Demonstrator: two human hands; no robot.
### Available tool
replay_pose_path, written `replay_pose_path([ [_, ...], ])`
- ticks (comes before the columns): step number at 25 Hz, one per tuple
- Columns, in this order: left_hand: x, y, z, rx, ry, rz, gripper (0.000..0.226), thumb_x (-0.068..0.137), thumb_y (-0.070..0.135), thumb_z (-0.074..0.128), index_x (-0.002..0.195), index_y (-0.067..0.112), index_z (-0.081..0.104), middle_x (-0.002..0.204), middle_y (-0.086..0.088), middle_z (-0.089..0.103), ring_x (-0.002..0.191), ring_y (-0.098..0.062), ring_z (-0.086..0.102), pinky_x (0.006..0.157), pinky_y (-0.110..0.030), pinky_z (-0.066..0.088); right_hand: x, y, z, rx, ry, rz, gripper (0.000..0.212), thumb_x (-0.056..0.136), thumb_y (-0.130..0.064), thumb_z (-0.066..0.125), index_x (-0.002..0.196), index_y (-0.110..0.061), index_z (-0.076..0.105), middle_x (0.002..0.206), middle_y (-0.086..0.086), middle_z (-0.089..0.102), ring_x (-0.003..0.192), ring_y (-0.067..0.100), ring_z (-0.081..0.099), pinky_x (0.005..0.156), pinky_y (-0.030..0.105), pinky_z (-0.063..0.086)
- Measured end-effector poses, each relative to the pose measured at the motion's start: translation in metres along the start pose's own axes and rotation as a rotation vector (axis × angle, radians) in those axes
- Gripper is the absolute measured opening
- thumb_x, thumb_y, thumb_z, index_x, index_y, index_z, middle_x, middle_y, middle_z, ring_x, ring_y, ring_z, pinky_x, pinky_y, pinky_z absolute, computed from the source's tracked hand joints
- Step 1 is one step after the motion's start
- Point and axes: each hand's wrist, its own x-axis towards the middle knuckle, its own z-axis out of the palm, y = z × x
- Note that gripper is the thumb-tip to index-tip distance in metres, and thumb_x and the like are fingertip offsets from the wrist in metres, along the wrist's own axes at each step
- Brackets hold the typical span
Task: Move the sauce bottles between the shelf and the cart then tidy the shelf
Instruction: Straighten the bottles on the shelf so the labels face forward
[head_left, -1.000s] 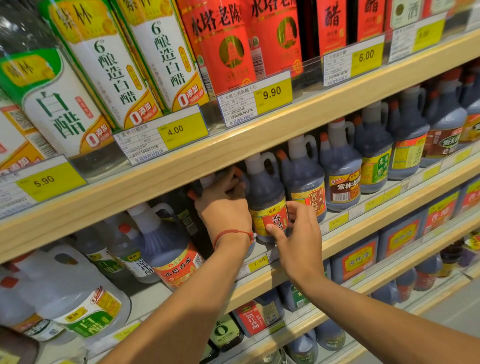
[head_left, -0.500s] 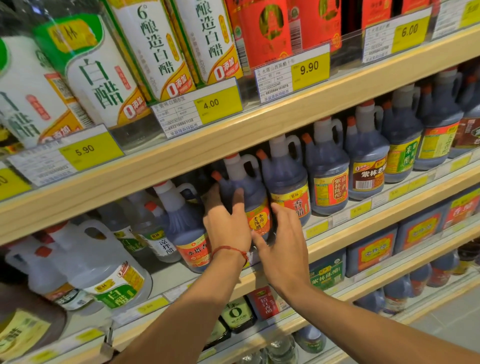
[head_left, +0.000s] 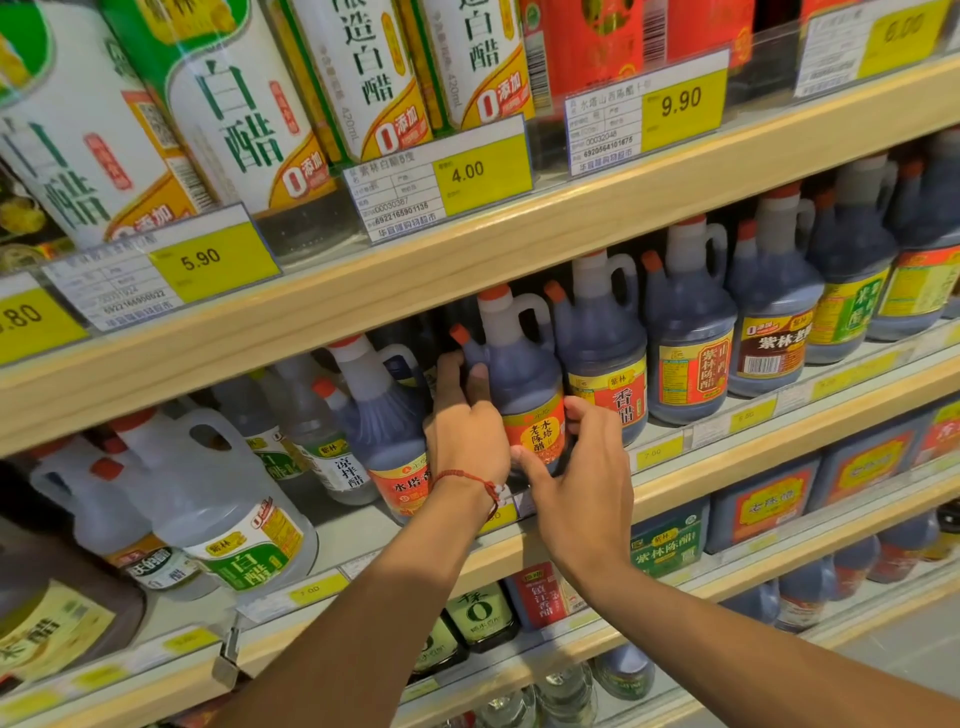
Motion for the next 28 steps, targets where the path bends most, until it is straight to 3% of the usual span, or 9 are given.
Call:
replay_pose_path([
  [4,0.004,-0.003,0.003,-0.019,-0.016,-0.011,0.033,0.104,0.035,0.040,0.136,0.033,0.045,0.121,-0.016,0.059,0.099,-0.034,0.058,0.079,-0.040,0.050,0.002,0.000,-0.001,-0.006,0.003,0.004,0.063,0.081,-0.039,0.085,0.129,-0.021,0.048,0.119,-0.003,0.055,0.106,0.021,0.058,0.089,0.045,0.053],
  [9,0.000,0.001,0.004,-0.097,-0.013,-0.032,0.031,0.105,0.033,0.040,0.135,0.032,0.047,0.124,-0.013,0.058,0.097,-0.029,0.055,0.076,-0.031,0.042,0.002,-0.002,0.001,-0.016,-0.003,0.014,0.063,0.081,-0.038,0.086,0.128,-0.021,0.048,0.118,-0.002,0.055,0.105,0.022,0.059,0.088,0.045,0.054],
  [13,-0.003,0.008,0.003,-0.072,-0.044,-0.065,0.039,0.106,0.035,0.035,0.145,0.031,0.039,0.136,-0.013,0.053,0.116,-0.032,0.054,0.084,-0.031,0.041,0.004,-0.003,0.002,-0.046,-0.008,0.038,0.065,0.080,-0.040,0.085,0.129,-0.021,0.047,0.119,-0.002,0.054,0.106,0.022,0.059,0.088,0.047,0.055],
  [17,-0.002,0.008,0.004,-0.060,-0.052,-0.046,0.041,0.107,0.032,0.033,0.147,0.030,0.038,0.141,-0.010,0.051,0.122,-0.030,0.052,0.083,-0.026,0.035,0.006,-0.010,0.002,-0.080,-0.025,0.070,0.066,0.081,-0.038,0.085,0.131,-0.019,0.047,0.122,0.000,0.052,0.108,0.025,0.059,0.092,0.048,0.054],
  [22,0.000,0.007,-0.003,-0.021,-0.096,-0.003,0.040,0.107,0.030,0.034,0.145,0.025,0.040,0.139,-0.009,0.052,0.122,-0.028,0.052,0.080,-0.024,0.033,0.011,-0.012,-0.003,-0.138,-0.079,0.107,0.063,0.083,-0.039,0.084,0.131,-0.019,0.047,0.122,0.000,0.052,0.110,0.024,0.060,0.093,0.047,0.054],
  [25,-0.006,0.007,-0.011,0.020,-0.135,0.014,0.040,0.105,0.023,0.039,0.146,0.022,0.041,0.138,-0.012,0.052,0.123,-0.032,0.052,0.083,-0.027,0.037,0.001,-0.014,-0.013,-0.146,-0.104,0.019,0.056,0.087,-0.031,0.083,0.129,-0.020,0.048,0.121,-0.003,0.050,0.113,0.019,0.057,0.094,0.039,0.054],
  [28,-0.033,-0.007,-0.030,0.000,-0.041,0.145,0.030,0.101,0.021,0.046,0.129,0.015,0.054,0.118,-0.011,0.065,0.105,-0.030,0.062,0.084,-0.033,0.048,-0.015,-0.016,-0.024,-0.152,-0.098,-0.100,0.045,0.093,-0.023,0.076,0.130,-0.020,0.051,0.123,-0.005,0.051,0.116,0.013,0.052,0.097,0.027,0.046],
])
